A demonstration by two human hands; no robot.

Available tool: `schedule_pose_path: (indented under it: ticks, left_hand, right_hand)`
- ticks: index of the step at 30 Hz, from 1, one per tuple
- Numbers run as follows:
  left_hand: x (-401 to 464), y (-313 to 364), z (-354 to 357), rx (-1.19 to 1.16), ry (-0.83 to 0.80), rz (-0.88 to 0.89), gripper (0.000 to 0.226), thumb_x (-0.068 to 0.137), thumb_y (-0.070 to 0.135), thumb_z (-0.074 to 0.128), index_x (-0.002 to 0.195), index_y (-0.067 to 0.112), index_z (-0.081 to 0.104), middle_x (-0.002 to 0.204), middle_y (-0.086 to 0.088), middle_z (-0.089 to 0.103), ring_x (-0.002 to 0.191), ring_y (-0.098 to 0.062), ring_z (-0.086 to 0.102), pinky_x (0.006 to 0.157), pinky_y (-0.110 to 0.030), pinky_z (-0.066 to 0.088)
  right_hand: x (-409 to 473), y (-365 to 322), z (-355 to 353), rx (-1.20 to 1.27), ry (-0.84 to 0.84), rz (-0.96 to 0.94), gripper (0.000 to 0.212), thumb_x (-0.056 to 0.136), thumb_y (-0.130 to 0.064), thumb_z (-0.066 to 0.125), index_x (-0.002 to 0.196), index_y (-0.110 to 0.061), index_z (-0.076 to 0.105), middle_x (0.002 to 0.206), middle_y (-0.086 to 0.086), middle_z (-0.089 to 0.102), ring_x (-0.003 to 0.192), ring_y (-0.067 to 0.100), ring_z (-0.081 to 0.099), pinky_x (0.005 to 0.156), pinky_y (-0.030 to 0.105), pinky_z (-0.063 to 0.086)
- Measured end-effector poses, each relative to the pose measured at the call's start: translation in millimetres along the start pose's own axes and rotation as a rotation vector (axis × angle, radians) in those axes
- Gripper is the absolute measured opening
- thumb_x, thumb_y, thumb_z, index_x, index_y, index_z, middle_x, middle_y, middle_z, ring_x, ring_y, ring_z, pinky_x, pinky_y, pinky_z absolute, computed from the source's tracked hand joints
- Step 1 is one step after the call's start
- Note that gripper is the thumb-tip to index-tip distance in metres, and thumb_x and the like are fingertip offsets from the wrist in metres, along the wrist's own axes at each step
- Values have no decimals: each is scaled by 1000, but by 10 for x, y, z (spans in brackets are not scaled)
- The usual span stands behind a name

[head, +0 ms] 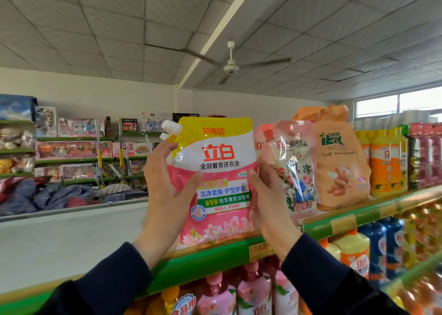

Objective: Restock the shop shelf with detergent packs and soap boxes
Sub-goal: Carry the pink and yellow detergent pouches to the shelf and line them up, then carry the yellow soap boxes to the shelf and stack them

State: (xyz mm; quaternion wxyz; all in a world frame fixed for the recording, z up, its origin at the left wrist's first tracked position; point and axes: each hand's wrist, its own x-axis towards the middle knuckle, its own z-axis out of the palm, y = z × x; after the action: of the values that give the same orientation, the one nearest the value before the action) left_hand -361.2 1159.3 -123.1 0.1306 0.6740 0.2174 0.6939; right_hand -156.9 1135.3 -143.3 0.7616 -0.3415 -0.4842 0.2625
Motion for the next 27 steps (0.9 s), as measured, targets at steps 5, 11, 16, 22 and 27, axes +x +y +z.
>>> schedule_pose_path:
  ticks: [5, 11, 16, 22, 27]
  left_hand:
    - [-123, 170, 123, -45, -165, 101, 61, 94, 36, 70, 146, 43, 39, 159, 25, 28, 149, -2, 27, 119, -49, 35]
    - [-263, 375, 281, -225, -398, 59, 56, 95, 28, 70, 145, 35, 46, 150, 16, 45, 143, 0, 37, 116, -25, 30]
    - [-642, 702, 388, -467, -613, -11, 44, 91, 28, 72, 131, 29, 55, 130, 18, 59, 116, 19, 50, 93, -3, 37]
    - [-1286, 1255, 446, -697, -888, -145, 42, 93, 26, 73, 131, 29, 55, 134, 12, 58, 127, -6, 55, 108, -30, 43]
    - [-1876, 2147, 542, -844, -1141, -146, 38, 93, 29, 73, 128, 31, 58, 136, 6, 61, 130, -12, 54, 115, -42, 40]
  right_hand:
    - [-373, -300, -40, -305, 69, -135, 42, 97, -34, 66, 131, -54, 50, 121, -41, 59, 112, -19, 56, 95, 23, 46]
    - [-963, -760, -189, -496, 224, -153, 46, 95, -30, 68, 136, -45, 53, 138, -24, 55, 128, -8, 48, 107, 34, 42]
    - [-1764, -1137, -269, -648, 400, -146, 43, 95, -26, 69, 134, -41, 57, 136, -21, 56, 124, -10, 49, 93, 21, 44]
    - [-2965, -1607, -368, -875, 636, -95, 41, 95, -24, 68, 135, -31, 57, 130, -20, 60, 121, -9, 54, 96, 19, 46]
    - [-4071, -2343, -396, -1069, 879, -44, 40, 95, -27, 69, 133, -33, 57, 128, -19, 58, 109, -18, 54, 77, 3, 47]
